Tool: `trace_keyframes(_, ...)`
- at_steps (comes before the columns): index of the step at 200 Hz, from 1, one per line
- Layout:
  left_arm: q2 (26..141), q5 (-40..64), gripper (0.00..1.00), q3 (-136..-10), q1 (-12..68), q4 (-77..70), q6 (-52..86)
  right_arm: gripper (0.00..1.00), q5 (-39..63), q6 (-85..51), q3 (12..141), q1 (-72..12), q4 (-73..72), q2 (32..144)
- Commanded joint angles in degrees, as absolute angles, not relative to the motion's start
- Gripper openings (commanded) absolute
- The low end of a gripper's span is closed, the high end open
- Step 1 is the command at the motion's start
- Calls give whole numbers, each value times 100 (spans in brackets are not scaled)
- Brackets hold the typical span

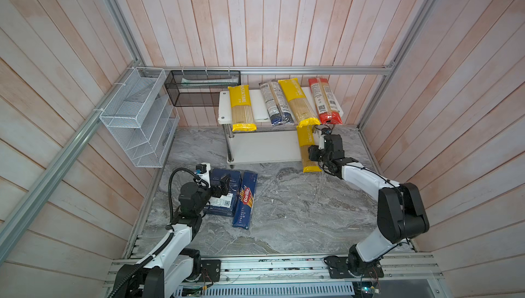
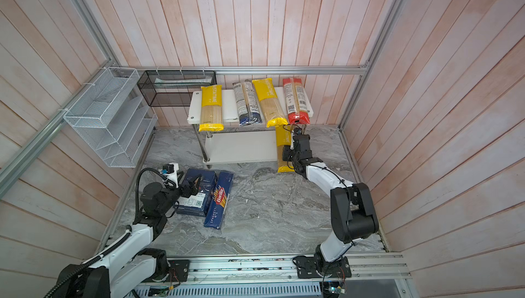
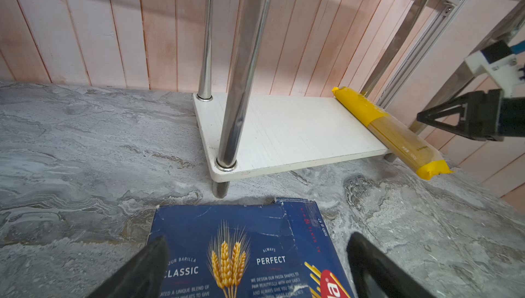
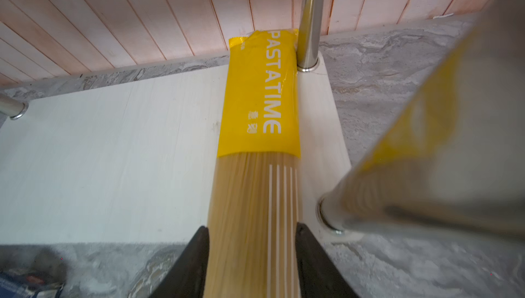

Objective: Arrange pasta packages on shelves
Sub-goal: Place the pasta bag on the shelf.

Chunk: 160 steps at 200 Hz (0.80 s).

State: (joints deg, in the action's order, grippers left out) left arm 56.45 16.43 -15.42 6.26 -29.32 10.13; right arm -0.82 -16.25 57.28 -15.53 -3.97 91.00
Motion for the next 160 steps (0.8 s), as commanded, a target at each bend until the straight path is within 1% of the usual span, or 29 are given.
trace_keyframes(1, 5555, 1633, 100, -1621, 593, -2978, 1045, 50, 346, -1721, 5300, -1687, -342, 8666)
trace_keyframes(41, 5568, 1701, 100, -1654, 596, -2896, 1023, 50, 275, -1758, 4550, -1948, 63, 7597)
trace_keyframes(69, 5515, 1660, 100, -1624, 597, -2903, 1045, 50, 772, -1861, 4280, -1963, 291, 7164)
trace_keyframes(90, 5502, 1629, 100, -1613, 597, -2909, 1052, 50, 1237, -1928, 4101, -1984, 296, 7139)
trace_keyframes(108, 5501, 1620, 100, -1610, 597, -2901, 1054, 50, 1414, -1952, 3988, -1986, 204, 7244)
trace_keyframes(160, 5501, 1605, 100, -1616, 597, -2902, 1062, 50, 1341, -1793, 4003, -1972, -10, 7713)
